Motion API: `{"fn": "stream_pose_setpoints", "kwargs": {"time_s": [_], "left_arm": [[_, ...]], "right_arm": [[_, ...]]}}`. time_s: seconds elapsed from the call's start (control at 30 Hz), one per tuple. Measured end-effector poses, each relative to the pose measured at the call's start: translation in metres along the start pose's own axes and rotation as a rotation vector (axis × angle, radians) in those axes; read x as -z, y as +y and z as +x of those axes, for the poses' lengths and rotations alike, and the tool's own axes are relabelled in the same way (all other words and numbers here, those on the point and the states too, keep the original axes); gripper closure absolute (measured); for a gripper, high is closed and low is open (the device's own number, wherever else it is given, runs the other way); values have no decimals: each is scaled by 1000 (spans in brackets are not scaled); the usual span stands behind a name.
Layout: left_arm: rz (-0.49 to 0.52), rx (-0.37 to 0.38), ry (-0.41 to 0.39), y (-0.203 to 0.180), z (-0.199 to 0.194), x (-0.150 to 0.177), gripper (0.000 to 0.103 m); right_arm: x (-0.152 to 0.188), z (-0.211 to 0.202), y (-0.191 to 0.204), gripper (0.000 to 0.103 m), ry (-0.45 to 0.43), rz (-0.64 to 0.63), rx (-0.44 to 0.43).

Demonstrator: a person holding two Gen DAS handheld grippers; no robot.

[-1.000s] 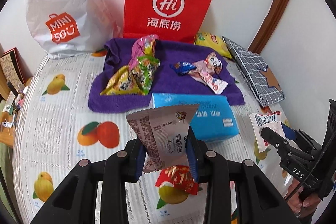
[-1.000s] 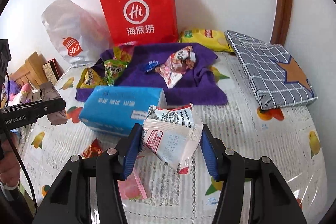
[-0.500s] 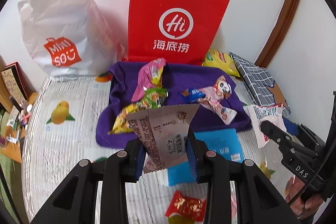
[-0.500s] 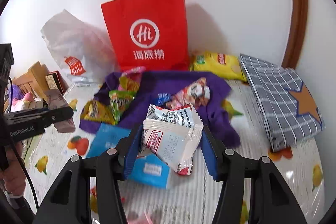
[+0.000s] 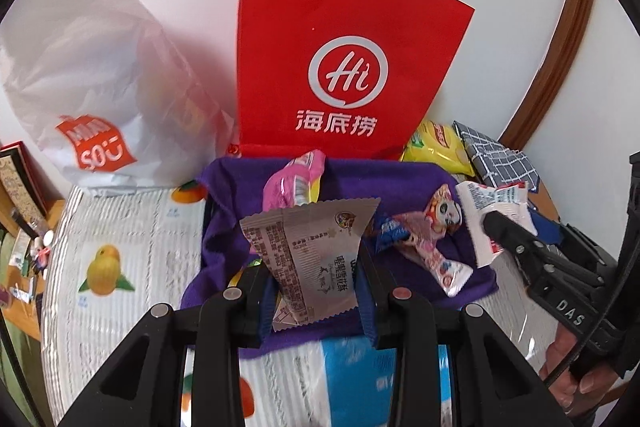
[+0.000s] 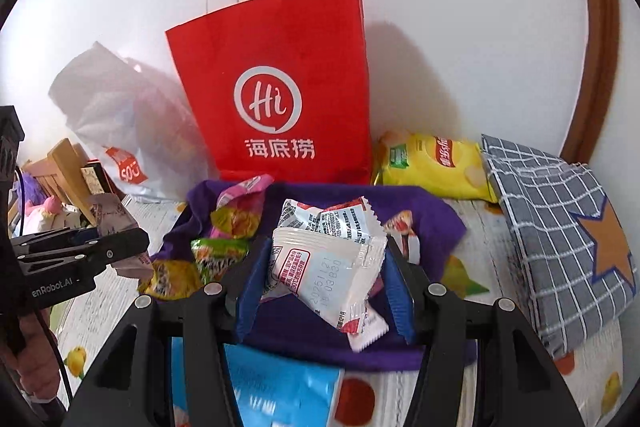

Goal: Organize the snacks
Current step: 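Carry both white packets with both tools over the purple towel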

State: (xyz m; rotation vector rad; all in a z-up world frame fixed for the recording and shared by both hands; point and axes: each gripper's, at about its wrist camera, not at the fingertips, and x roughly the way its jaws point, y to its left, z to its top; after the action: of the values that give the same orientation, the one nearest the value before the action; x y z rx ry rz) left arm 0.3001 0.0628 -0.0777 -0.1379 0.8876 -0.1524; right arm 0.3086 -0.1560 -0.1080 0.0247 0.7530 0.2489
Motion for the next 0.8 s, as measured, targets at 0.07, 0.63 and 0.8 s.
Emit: {"fn": "stream_pose_setpoints", "kwargs": {"time_s": [0.07,0.63,0.8], "left_arm": [[4,3,-1,-2,7,-8,70],[-33,-15,71,18,70,-14,70],[-52,-34,102,24,80,-12,70]], "right_arm": [[-5,8,-1,48,2,8,2],[-12,72,-19,48,84,9,13],[-3,91,-23,48,145,0,15]]}}
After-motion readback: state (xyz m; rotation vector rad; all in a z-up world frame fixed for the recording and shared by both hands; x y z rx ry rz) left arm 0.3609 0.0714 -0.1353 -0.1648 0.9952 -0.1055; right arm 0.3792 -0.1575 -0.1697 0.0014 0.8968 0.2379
